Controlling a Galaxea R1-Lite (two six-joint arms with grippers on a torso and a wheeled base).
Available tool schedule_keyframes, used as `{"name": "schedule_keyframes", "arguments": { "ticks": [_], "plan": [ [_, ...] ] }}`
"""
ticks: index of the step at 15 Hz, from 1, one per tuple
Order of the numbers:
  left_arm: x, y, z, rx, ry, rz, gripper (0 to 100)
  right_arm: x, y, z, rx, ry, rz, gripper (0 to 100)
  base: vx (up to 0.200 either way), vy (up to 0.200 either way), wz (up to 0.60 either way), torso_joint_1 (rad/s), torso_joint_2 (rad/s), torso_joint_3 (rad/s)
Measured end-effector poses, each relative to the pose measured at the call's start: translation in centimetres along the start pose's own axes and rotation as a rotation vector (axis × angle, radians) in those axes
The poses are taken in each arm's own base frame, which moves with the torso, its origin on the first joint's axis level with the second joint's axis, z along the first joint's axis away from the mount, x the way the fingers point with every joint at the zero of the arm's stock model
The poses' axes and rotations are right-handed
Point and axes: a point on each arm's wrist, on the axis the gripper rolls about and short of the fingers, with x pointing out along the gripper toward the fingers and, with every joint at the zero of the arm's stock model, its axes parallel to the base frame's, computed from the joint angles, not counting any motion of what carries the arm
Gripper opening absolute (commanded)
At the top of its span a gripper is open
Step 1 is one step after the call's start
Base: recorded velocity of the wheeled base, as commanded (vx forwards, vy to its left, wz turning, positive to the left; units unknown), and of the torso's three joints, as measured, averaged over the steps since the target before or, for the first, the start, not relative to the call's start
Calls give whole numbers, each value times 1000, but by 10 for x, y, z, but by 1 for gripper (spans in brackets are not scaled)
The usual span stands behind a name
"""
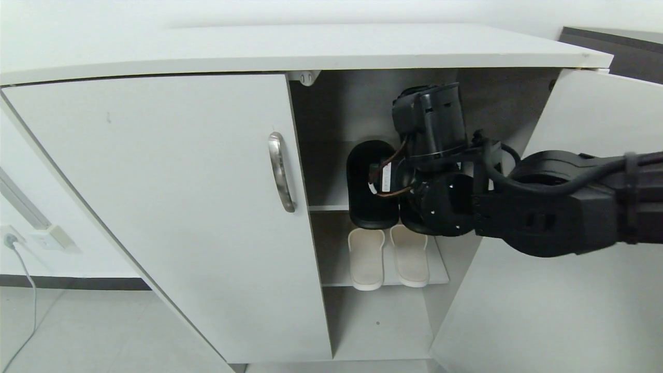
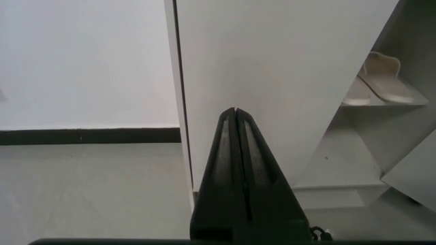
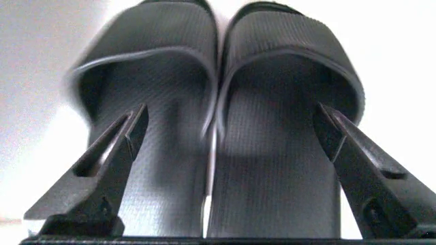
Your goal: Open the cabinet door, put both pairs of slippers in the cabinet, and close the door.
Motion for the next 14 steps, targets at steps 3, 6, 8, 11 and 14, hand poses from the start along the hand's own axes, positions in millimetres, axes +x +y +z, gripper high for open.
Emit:
{"name": "schedule_keyframes", "arguments": {
  "ticks": [3, 6, 8, 11, 14],
  "plan": [
    [0, 0, 0, 0, 0, -1, 0, -30, -11, -11, -37, 48, 98, 100, 0, 0, 0, 0, 0, 0],
    [0, 0, 0, 0, 0, -1, 0, -49, -26, -22, -28, 56, 206, 0, 0, 0, 0, 0, 0, 0],
    [0, 0, 0, 0, 0, -1, 0, -60, -37, -30, -43, 47, 251, 0, 0, 0, 0, 0, 0, 0],
    [0, 0, 0, 1, 0, -2, 0, -73, -48, -37, -48, 9, 294, 0, 0, 0, 0, 0, 0, 0],
    [0, 0, 0, 1, 0, -1, 0, -76, -51, -43, -63, 21, 303, 0, 0, 0, 0, 0, 0, 0]
  ]
}}
